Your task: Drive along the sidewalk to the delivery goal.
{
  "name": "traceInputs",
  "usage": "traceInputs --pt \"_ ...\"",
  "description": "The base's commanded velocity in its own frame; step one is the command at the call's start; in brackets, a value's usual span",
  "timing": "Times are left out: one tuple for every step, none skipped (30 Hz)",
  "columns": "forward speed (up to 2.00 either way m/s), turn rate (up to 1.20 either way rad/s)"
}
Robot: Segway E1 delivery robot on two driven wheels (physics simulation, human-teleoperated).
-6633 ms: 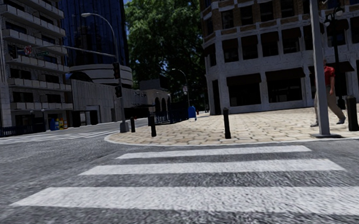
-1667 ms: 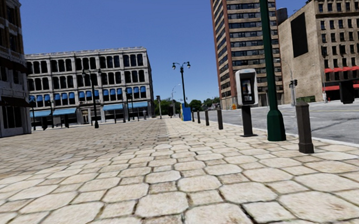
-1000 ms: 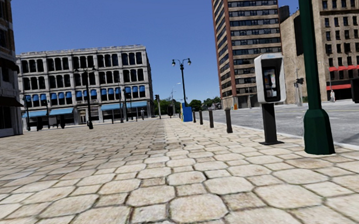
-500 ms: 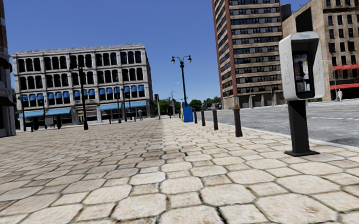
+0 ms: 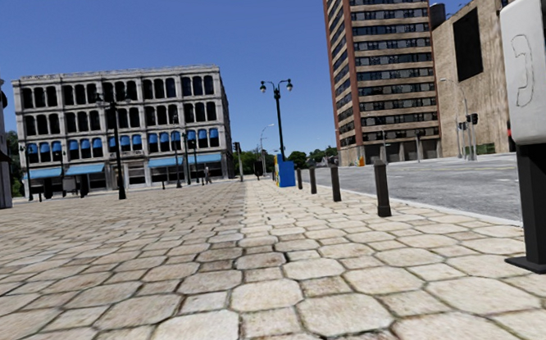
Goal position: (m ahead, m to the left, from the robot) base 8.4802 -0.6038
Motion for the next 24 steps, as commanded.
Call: traceInputs --pt "2.00 0.00" --pt "2.00 0.00" --pt "2.00 0.00" --pt "2.00 0.00" --pt "2.00 0.00" --pt "2.00 0.00" --pt "2.00 0.00" --pt "2.00 0.00" --pt "2.00 0.00" --pt "2.00 0.00" --pt "2.00 0.00" --pt "2.00 0.00" --pt "2.00 0.00" --pt "2.00 0.00" --pt "2.00 0.00" --pt "2.00 0.00" --pt "2.00 0.00" --pt "2.00 0.00" --pt "2.00 0.00" --pt "2.00 0.00" --pt "2.00 0.00" --pt "2.00 0.00" --pt "2.00 0.00" --pt "2.00 0.00"
